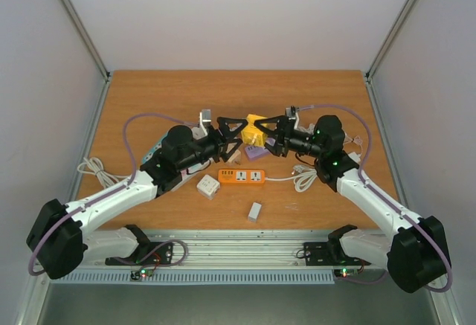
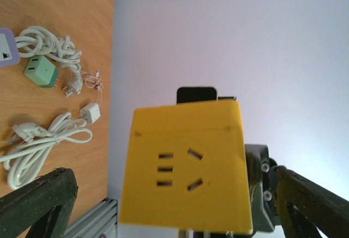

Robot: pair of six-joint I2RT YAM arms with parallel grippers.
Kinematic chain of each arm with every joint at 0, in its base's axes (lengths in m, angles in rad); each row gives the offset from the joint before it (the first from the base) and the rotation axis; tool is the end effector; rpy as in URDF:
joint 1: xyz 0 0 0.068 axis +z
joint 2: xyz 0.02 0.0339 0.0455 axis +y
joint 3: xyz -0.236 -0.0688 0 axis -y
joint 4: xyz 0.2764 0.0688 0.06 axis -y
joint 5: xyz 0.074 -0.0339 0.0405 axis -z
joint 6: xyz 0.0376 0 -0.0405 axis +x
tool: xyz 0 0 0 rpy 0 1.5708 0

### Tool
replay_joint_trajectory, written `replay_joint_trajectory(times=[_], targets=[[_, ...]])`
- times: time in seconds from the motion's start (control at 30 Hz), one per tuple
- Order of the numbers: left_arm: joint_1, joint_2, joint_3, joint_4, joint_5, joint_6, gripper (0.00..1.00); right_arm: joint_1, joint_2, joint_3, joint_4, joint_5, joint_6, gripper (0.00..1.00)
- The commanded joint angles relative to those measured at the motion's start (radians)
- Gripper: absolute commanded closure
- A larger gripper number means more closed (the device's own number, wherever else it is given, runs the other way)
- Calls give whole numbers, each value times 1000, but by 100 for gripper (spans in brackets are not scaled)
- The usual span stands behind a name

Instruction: Insert the plug

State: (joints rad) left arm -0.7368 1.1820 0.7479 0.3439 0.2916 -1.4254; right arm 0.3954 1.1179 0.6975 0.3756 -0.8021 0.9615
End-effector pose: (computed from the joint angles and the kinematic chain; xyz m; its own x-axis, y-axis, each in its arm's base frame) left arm 0.2268 -0.2204 0.2602 -0.8562 -0.5027 -0.1187 0.0580 0.1348 -0.9892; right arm 0.2605 0.1380 0.2632 -0.7867 0.2894 -0.5453 -0.4986 0.2230 0.8377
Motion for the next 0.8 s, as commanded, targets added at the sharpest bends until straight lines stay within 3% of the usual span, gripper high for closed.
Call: replay_joint_trajectory(times=[0.0,0.43,0.6,0.77], targets=[[-6,-12,-20,114,-49,-87,2,30,-29,39,6,3,-18,38],[-12,-76,-52,153,-66,-178,18,102,57,46,93,63,29,37],[-12,-69,-49,223,-59,-176,35,120,87,62,79,76,2,37],[-10,-91,-44,187,-81,-95,50,120,88,79,75,70,-27,32]])
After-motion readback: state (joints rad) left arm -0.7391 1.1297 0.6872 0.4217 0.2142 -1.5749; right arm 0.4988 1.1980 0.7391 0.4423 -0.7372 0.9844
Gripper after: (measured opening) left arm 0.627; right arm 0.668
